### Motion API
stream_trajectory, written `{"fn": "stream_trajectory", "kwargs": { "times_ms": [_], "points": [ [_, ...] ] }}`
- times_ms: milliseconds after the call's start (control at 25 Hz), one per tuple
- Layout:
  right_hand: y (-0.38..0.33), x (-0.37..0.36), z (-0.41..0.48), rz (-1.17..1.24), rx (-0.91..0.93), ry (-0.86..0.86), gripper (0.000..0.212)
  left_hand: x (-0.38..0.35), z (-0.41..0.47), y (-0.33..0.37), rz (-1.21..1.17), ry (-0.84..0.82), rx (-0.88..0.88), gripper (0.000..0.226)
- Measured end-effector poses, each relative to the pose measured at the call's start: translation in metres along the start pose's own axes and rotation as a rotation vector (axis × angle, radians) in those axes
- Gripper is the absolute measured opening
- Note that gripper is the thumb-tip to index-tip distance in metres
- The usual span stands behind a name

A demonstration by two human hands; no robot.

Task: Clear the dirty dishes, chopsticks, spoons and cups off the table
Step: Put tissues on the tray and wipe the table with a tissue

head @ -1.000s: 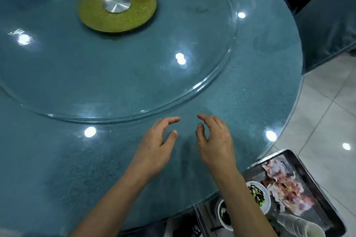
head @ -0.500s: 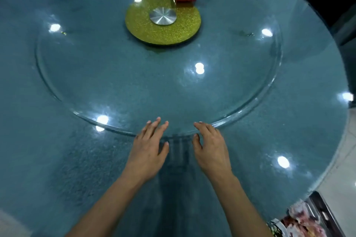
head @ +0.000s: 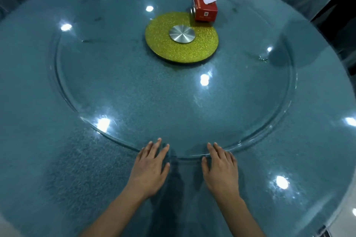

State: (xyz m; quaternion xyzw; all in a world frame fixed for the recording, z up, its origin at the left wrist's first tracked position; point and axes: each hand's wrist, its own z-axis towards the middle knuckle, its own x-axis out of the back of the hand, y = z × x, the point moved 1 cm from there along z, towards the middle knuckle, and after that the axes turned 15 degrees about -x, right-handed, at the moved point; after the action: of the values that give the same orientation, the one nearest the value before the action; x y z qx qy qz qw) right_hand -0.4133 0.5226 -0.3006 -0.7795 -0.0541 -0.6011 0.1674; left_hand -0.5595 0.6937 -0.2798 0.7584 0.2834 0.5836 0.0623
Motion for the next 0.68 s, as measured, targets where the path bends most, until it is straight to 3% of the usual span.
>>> {"fn": "stream_trajectory", "kwargs": {
  "times_ms": [320, 480, 680],
  "points": [
    [-0.012, 0.001, -0.001, -0.075, 0.089, 0.103, 0.048, 0.006, 0.0, -0.005, 0.021, -0.016, 0.101, 0.088],
    [-0.021, 0.012, 0.003, -0.057, 0.178, 0.047, 0.049, 0.007, 0.005, -0.01, 0.029, -0.058, 0.209, 0.064],
    [-0.018, 0.02, 0.015, -0.011, 0.352, -0.034, 0.044, 0.021, 0.006, -0.008, 0.044, -0.06, 0.298, 0.068]
  ]
}}
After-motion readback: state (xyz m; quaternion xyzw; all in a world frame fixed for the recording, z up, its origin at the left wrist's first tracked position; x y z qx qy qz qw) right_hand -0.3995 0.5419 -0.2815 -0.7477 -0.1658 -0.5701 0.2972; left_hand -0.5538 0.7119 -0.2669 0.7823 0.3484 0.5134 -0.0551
